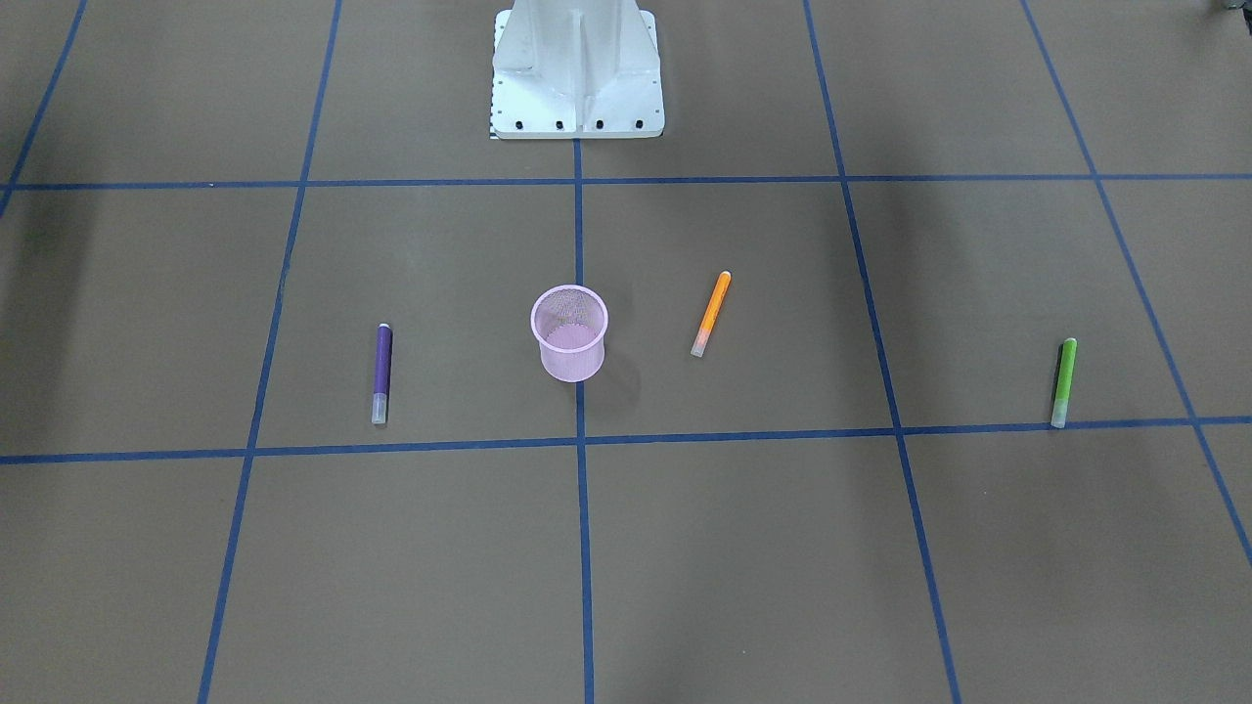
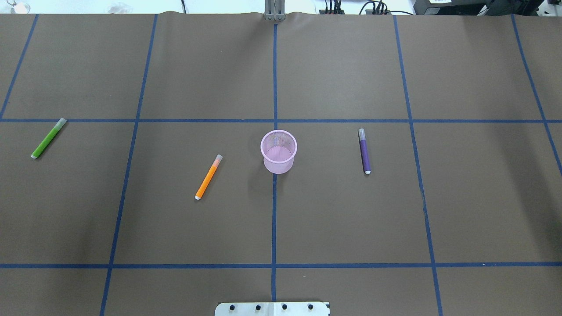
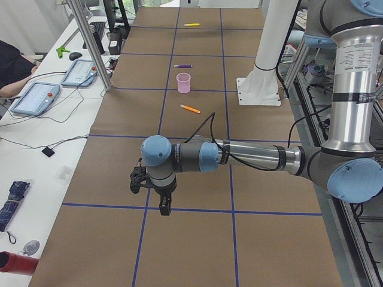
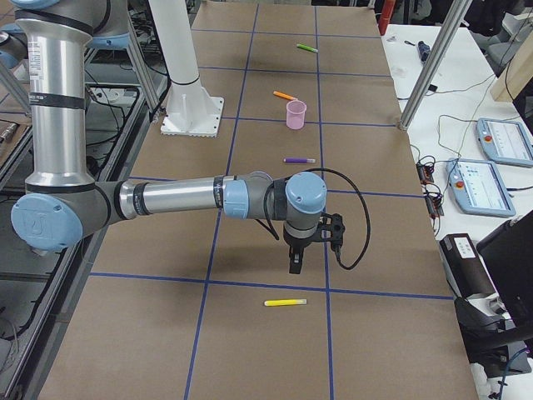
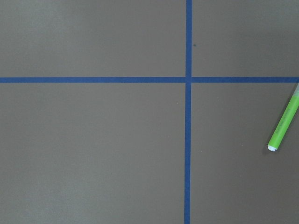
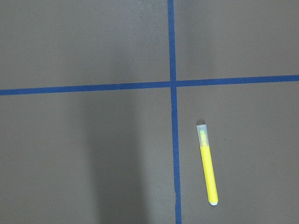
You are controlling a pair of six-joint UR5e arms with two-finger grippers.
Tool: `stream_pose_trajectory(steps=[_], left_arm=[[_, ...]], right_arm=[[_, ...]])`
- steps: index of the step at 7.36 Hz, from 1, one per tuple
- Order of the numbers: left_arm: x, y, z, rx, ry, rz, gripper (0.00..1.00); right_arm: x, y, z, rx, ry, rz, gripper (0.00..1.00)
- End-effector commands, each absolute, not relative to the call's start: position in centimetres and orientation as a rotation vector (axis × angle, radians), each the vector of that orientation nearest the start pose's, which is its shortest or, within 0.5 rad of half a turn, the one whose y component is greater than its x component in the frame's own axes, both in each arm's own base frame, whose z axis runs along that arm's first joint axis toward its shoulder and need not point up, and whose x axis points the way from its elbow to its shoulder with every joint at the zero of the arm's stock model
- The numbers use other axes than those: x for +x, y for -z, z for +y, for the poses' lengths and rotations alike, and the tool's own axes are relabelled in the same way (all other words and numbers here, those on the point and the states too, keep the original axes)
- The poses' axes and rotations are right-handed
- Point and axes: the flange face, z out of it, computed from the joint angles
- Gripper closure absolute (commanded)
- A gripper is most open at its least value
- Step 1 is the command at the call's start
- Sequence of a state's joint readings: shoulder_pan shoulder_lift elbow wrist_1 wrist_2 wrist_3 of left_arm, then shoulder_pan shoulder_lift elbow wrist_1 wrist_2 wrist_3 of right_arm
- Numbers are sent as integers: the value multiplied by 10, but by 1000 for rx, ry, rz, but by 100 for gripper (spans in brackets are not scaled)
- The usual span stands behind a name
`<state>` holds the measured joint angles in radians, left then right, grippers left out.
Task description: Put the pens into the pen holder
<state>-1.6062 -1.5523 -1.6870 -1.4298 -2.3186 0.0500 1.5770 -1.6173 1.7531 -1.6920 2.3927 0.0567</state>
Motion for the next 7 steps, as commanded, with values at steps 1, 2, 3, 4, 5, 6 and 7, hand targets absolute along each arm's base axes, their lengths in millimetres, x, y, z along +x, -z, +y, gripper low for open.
stream_pose_trajectory(steps=[1, 2, 3, 4, 5, 6, 7], left_arm=[[-83, -626, -477, -7, 1, 748, 0], [-82, -624, -478, -4, 0, 749, 0], [-82, -622, -479, 5, -5, 751, 0], [-82, -619, -481, 15, -8, 752, 0], [-82, -616, -483, 37, -23, 752, 0], [-70, -607, -490, 101, -72, 750, 0], [-56, -602, -496, 123, -107, 751, 0]], right_arm=[[63, -601, -469, -8, -54, -822, 0], [63, -601, -469, -8, -54, -824, 0], [63, -601, -469, -8, -54, -824, 0], [63, -601, -469, -8, -54, -824, 0], [63, -599, -469, -7, -53, -828, 0], [63, -596, -467, -3, -52, -830, 0], [63, -595, -467, 2, -49, -830, 0]])
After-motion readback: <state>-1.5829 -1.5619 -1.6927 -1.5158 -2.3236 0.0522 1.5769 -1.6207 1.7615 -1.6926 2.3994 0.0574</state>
